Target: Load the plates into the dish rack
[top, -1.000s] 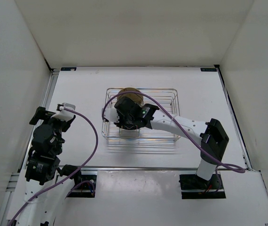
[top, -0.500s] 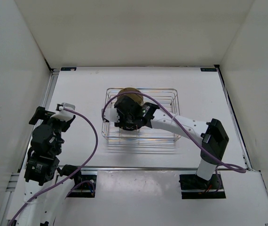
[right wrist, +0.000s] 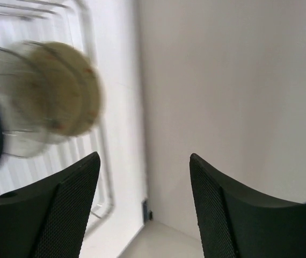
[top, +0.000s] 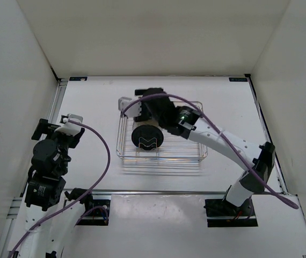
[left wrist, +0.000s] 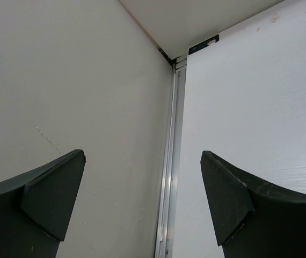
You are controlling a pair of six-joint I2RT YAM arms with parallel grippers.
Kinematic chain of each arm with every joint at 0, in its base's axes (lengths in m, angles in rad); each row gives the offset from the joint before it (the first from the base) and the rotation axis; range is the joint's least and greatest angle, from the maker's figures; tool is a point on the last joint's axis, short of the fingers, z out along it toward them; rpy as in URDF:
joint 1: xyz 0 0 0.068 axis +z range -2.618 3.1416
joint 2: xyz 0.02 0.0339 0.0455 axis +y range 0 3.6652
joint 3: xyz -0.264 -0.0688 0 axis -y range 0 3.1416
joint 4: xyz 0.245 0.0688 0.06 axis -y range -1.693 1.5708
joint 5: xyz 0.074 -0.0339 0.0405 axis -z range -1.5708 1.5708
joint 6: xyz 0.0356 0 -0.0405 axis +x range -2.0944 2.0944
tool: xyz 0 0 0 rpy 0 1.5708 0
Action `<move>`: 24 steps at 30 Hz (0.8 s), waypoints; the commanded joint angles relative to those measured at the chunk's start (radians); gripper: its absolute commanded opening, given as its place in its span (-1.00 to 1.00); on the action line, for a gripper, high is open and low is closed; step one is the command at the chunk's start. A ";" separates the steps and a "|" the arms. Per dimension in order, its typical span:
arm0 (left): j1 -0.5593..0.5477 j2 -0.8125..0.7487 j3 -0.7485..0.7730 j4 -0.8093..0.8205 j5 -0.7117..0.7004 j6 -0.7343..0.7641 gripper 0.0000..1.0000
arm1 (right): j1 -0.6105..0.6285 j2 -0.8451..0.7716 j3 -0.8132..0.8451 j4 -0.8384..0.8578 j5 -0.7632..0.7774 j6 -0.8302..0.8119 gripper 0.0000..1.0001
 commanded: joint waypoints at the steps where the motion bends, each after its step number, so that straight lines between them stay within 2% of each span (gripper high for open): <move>1: 0.006 0.026 0.051 -0.030 0.052 -0.052 0.99 | -0.123 -0.087 0.098 0.097 0.102 -0.020 0.50; 3: 0.006 0.065 0.082 -0.055 0.072 -0.078 0.99 | -0.196 -0.099 0.118 0.097 0.102 0.034 0.75; 5: 0.006 0.094 0.128 -0.102 0.115 -0.120 0.99 | -0.333 -0.085 0.195 0.033 0.085 0.178 0.99; 6: 0.006 0.130 0.143 -0.121 0.136 -0.134 0.99 | -0.383 -0.071 0.240 -0.024 0.064 0.238 1.00; 7: 0.006 0.150 0.174 -0.142 0.183 -0.169 0.99 | -0.484 -0.056 0.331 -0.084 0.034 0.354 1.00; 8: 0.006 0.171 0.189 -0.165 0.208 -0.189 0.99 | -0.532 -0.027 0.365 -0.192 0.002 0.397 1.00; 10: 0.017 0.246 0.226 -0.234 0.283 -0.241 0.99 | -0.650 -0.018 0.384 -0.247 -0.038 0.501 1.00; 13: 0.026 0.364 0.261 -0.323 0.383 -0.281 0.99 | -0.803 -0.027 0.336 -0.284 -0.117 0.612 1.00; 16: 0.035 0.456 0.281 -0.345 0.466 -0.345 0.99 | -0.934 -0.070 0.249 -0.316 -0.243 0.791 1.00; 18: 0.035 0.490 0.281 -0.345 0.507 -0.364 0.99 | -0.993 -0.096 0.186 -0.307 -0.314 0.853 1.00; 24: 0.053 0.592 0.222 -0.304 0.607 -0.410 0.99 | -1.051 -0.173 -0.108 -0.190 -0.306 1.027 1.00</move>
